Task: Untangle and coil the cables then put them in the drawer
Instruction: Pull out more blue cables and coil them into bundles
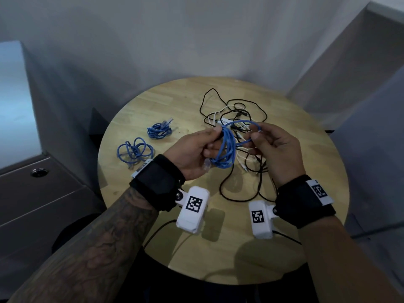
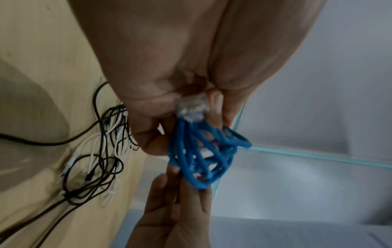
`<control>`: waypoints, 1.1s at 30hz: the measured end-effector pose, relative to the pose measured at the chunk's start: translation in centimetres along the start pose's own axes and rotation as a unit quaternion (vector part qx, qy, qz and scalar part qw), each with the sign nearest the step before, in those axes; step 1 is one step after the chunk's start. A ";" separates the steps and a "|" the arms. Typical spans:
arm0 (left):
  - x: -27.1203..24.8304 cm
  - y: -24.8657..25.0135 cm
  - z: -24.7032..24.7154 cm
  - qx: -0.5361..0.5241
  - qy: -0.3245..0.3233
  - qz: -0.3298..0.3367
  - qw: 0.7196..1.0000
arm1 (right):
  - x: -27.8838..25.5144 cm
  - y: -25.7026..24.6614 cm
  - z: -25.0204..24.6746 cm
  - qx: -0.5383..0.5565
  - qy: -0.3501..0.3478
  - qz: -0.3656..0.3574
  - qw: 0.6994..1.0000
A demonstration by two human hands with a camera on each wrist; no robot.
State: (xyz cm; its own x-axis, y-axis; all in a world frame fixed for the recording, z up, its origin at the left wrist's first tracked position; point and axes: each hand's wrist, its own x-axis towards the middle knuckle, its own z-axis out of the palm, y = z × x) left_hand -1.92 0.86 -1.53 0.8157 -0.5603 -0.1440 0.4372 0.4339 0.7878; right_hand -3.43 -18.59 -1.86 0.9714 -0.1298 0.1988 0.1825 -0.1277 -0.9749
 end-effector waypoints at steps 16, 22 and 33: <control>1.6 -3.3 1.4 0.287 0.189 0.148 0.928 | -1.5 0.1 3.3 -0.045 -0.020 0.024 0.998; 1.0 -2.1 1.2 0.333 0.124 0.145 0.923 | -0.9 0.0 2.0 0.019 -0.024 0.060 0.998; 1.0 -2.3 0.4 0.411 0.088 0.099 0.902 | -0.5 -0.8 0.5 0.007 -0.081 0.029 0.996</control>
State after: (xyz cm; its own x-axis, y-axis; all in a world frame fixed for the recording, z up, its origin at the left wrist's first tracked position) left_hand -2.27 -0.95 -3.26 0.9259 -0.3774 0.0131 -0.0939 -0.1966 0.9760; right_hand -3.93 -17.91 -1.26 0.9919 0.0238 0.1246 0.1265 -0.1113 -0.9857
